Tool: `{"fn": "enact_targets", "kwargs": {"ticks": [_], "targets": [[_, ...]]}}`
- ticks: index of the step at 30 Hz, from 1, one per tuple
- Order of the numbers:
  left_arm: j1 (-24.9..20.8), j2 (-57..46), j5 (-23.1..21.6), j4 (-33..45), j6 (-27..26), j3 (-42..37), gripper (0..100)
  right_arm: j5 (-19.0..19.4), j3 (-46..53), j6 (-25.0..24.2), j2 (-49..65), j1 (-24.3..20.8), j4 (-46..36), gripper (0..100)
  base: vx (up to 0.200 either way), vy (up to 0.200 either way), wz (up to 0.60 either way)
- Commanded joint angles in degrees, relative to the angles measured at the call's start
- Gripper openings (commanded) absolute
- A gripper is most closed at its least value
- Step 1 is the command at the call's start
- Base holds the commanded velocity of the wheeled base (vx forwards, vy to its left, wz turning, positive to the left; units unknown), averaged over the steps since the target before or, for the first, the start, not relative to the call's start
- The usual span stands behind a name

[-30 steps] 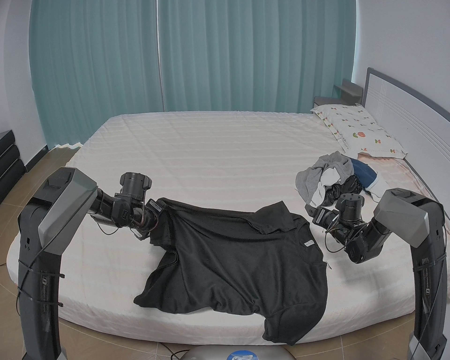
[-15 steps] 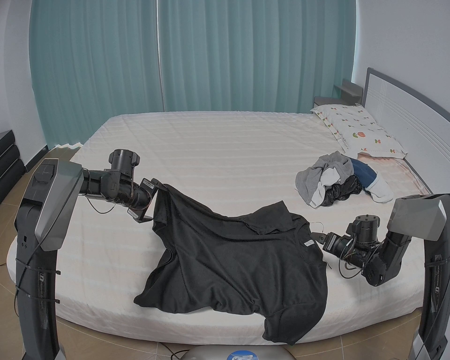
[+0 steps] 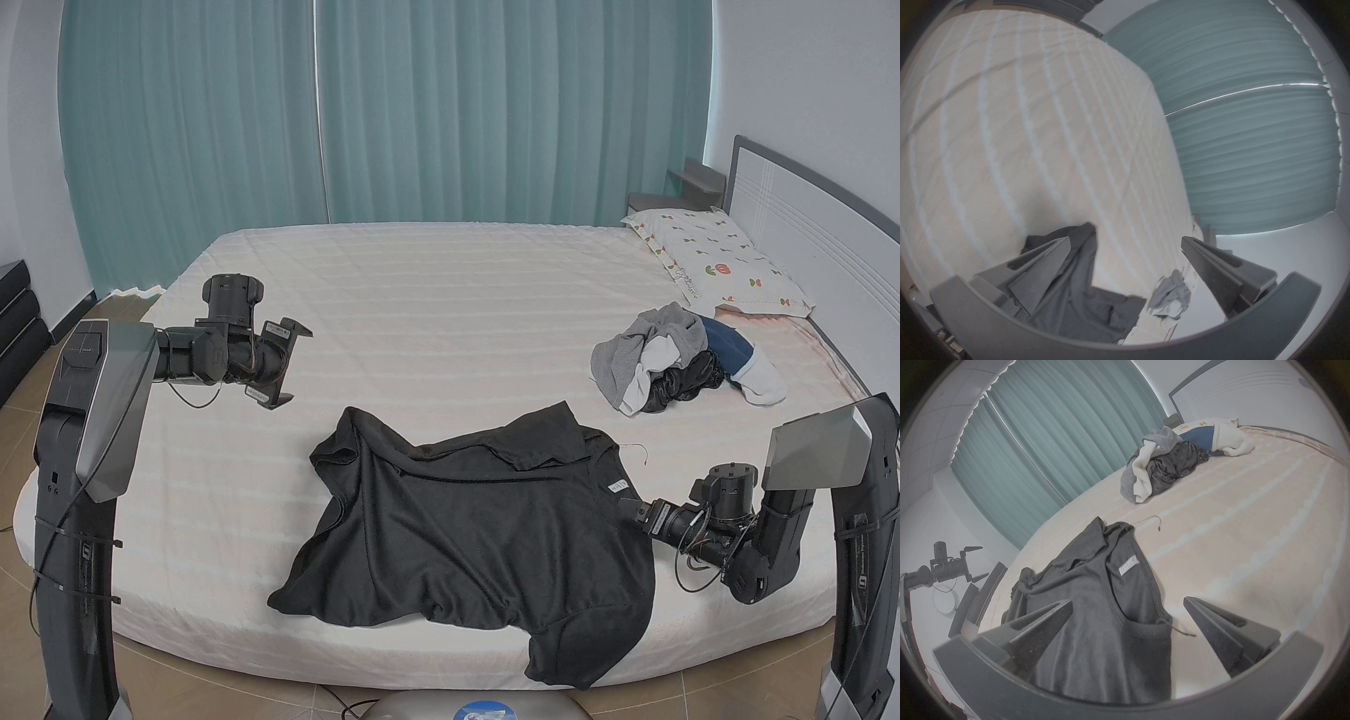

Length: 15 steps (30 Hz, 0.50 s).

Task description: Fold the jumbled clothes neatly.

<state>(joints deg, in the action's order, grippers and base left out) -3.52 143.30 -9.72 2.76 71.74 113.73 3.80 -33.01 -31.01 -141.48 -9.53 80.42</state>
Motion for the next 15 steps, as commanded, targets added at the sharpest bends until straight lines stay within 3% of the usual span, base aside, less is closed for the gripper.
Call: {"fn": "enact_targets", "kwargs": {"ticks": [1, 2, 5, 11, 12, 13, 14, 15], "targets": [[0.4, -1.7, -3.6, 4.4, -1.7, -5.5, 100, 0.2, 3.9, -0.2, -0.1, 0.0, 1.4, 100, 0.0, 0.0, 0.0], [0.4, -4.5, -6.5, 3.7, -3.4, -11.1, 100, 0.9, 5.3, -0.5, 0.1, 0.3, 2.2, 100, 0.0, 0.0, 0.0], [0.4, -9.1, -8.7, 1.3, -5.8, -20.0, 100, 3.6, 6.8, -2.9, 0.0, 0.7, 3.4, 100, 0.0, 0.0, 0.0], [-0.3, -17.4, -8.8, -10.7, -6.4, -39.9, 100, 5.9, 6.8, -5.3, -0.3, 0.9, 3.4, 100, 0.0, 0.0, 0.0], [-0.3, -17.4, -8.8, -10.7, -6.4, -39.9, 100, 5.9, 6.8, -5.3, -0.3, 0.9, 3.4, 100, 0.0, 0.0, 0.0], [-1.6, -19.3, -8.4, -14.2, -6.5, -46.2, 100, 5.9, 7.0, -5.3, -0.4, 0.8, 3.5, 100, 0.0, 0.0, 0.0], [-1.6, -19.3, -8.4, -14.2, -6.5, -46.2, 100, 5.9, 7.0, -5.3, -0.4, 0.8, 3.5, 100, 0.0, 0.0, 0.0], [-3.1, -20.6, -8.0, -18.7, -6.5, -52.7, 100, 5.9, 7.3, -5.5, -0.5, 1.0, 3.5, 100, 0.0, 0.0, 0.0]]}}
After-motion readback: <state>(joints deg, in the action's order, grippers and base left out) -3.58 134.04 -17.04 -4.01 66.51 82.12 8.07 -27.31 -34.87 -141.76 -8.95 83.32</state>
